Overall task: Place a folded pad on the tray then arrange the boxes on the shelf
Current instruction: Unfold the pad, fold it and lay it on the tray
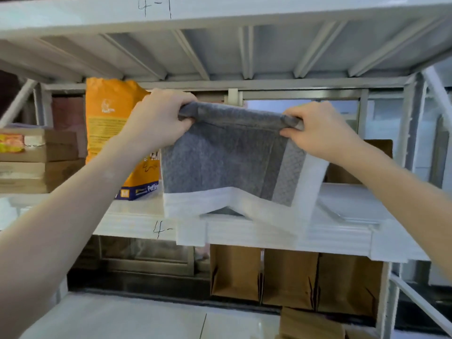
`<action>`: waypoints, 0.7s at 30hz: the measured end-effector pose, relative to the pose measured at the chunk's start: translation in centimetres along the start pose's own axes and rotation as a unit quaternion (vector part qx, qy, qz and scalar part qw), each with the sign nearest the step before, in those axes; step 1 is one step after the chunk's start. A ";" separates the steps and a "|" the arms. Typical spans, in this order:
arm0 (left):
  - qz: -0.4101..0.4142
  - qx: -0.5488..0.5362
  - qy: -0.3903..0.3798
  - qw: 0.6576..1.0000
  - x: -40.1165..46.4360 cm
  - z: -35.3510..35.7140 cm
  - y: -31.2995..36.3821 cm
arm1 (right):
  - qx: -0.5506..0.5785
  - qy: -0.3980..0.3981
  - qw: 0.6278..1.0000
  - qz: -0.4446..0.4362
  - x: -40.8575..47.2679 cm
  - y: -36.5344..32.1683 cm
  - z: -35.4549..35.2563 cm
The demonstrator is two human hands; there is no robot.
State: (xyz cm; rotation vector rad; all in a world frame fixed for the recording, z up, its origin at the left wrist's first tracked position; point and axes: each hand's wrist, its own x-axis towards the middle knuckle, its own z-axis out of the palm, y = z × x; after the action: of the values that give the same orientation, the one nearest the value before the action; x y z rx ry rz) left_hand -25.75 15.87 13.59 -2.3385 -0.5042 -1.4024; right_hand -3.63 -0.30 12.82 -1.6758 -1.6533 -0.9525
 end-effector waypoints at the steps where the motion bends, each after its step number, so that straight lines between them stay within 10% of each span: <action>1: 0.005 0.014 -0.005 1.000 0.6 0.8 -0.3 | -0.008 0.009 1.000 -0.001 0.7 0.3 0.5; 11: -0.015 0.075 0.024 0.997 4.6 9.3 -5.1 | -0.087 0.010 0.996 0.033 6.0 3.5 6.6; 16: 0.066 0.081 0.125 0.987 4.3 10.9 -6.3 | -0.075 0.138 0.987 0.023 6.7 3.7 7.8; 21: 0.110 0.044 -0.063 0.991 -1.4 12.6 -6.9 | -0.038 -0.030 0.998 0.042 2.3 4.0 10.8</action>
State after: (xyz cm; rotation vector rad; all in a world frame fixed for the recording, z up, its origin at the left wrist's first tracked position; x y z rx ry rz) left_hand -20.12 27.81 7.75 -2.3395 -0.3238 -1.1154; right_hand 1.21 9.69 8.90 -1.8256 -1.5896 -0.9448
